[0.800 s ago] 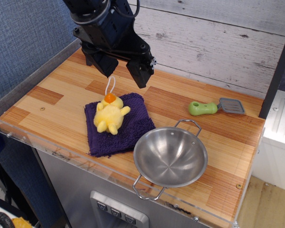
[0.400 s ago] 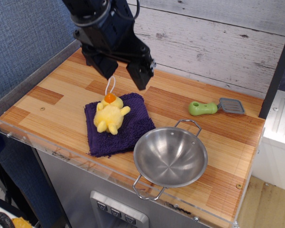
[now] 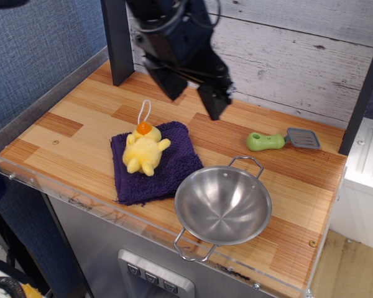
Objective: PICK UP THE SPOON AND PUT ANOTHER SIDE OF THE TABLE
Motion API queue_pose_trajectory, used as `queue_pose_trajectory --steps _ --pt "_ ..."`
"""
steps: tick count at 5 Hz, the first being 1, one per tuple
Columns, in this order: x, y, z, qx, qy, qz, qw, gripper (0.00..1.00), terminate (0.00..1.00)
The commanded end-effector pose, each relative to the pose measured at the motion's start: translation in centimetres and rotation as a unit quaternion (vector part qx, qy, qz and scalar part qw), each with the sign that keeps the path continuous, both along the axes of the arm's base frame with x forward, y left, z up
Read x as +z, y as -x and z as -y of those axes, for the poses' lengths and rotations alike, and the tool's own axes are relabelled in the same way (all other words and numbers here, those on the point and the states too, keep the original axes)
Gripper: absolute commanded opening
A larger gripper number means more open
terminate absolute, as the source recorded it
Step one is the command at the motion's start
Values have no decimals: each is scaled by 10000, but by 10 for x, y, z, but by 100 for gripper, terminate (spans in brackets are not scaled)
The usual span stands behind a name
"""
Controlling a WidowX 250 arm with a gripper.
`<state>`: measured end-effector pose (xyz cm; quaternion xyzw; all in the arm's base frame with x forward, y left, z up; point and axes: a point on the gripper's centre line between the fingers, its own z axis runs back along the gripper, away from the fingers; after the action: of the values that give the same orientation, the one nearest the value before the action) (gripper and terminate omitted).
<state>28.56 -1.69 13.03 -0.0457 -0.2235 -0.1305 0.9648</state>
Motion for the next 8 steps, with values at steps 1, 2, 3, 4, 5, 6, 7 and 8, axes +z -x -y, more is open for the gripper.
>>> queue_pose_trajectory --steps 1,2,3,4,5,6,7,8 --pt "-4 -25 23 -1094 -468 180 9927 100 0" --pt "-16 -41 33 -1393 -418 219 9891 100 0" --pt "-33 -58 36 -1381 -392 197 9894 100 0" --pt "-48 -75 37 -1296 -392 87 9907 100 0" --pt "-63 -91 43 -1274 -346 -11 9913 100 0" --pt "-77 -101 55 -1306 -377 -107 9907 100 0" --pt "-89 -103 67 -1478 -475 -214 9876 100 0" --pt "-99 -96 74 -1780 -540 -336 9820 100 0"
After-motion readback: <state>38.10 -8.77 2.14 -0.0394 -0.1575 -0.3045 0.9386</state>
